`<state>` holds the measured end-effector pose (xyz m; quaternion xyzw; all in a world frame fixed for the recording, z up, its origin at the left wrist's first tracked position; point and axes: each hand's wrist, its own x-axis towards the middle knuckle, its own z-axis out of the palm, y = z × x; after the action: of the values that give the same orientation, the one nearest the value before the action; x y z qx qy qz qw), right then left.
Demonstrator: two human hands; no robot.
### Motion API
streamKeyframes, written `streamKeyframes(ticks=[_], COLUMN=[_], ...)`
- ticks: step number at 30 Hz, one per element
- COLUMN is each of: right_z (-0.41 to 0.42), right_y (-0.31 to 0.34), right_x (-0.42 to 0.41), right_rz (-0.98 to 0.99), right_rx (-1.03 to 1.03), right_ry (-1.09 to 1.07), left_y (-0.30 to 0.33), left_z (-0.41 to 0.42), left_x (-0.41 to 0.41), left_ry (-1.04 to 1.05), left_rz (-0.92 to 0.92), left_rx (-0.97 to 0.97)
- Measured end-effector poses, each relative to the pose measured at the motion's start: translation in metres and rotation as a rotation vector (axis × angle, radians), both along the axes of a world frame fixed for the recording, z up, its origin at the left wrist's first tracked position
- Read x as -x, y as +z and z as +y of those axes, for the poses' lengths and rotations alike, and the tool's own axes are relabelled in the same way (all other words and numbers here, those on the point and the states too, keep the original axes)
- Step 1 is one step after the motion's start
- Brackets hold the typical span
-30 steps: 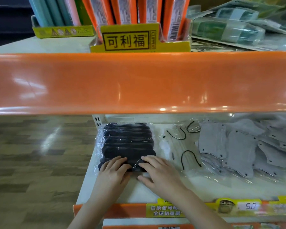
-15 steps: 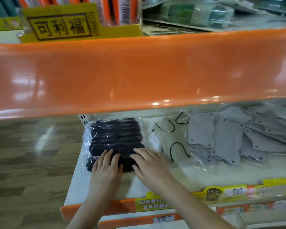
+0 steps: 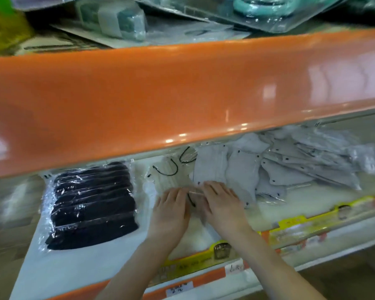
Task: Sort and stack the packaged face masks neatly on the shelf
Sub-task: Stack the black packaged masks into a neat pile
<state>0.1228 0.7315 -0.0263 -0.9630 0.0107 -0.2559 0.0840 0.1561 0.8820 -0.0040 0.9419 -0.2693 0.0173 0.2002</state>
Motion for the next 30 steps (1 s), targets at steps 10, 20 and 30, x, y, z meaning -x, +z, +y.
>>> streamKeyframes(ticks=[10, 20, 30], right_z=[-0.051, -0.053, -0.053], right_y=[-0.016, -0.022, -0.015], right_x=[0.005, 0.001, 0.011], right_rz=[0.091, 0.032, -0.092], right_rx=[-0.076, -0.070, -0.087], right_ry=[-0.014, -0.009, 0.029], left_y=[-0.007, -0.026, -0.021], left_z=[-0.074, -0.072, -0.070], left_x=[-0.005, -0.007, -0.001], left_ry=[0.009, 0.042, 0.053], left_rz=[0.028, -0.067, -0.031], left_rx=[-0.059, -0.021, 0.128])
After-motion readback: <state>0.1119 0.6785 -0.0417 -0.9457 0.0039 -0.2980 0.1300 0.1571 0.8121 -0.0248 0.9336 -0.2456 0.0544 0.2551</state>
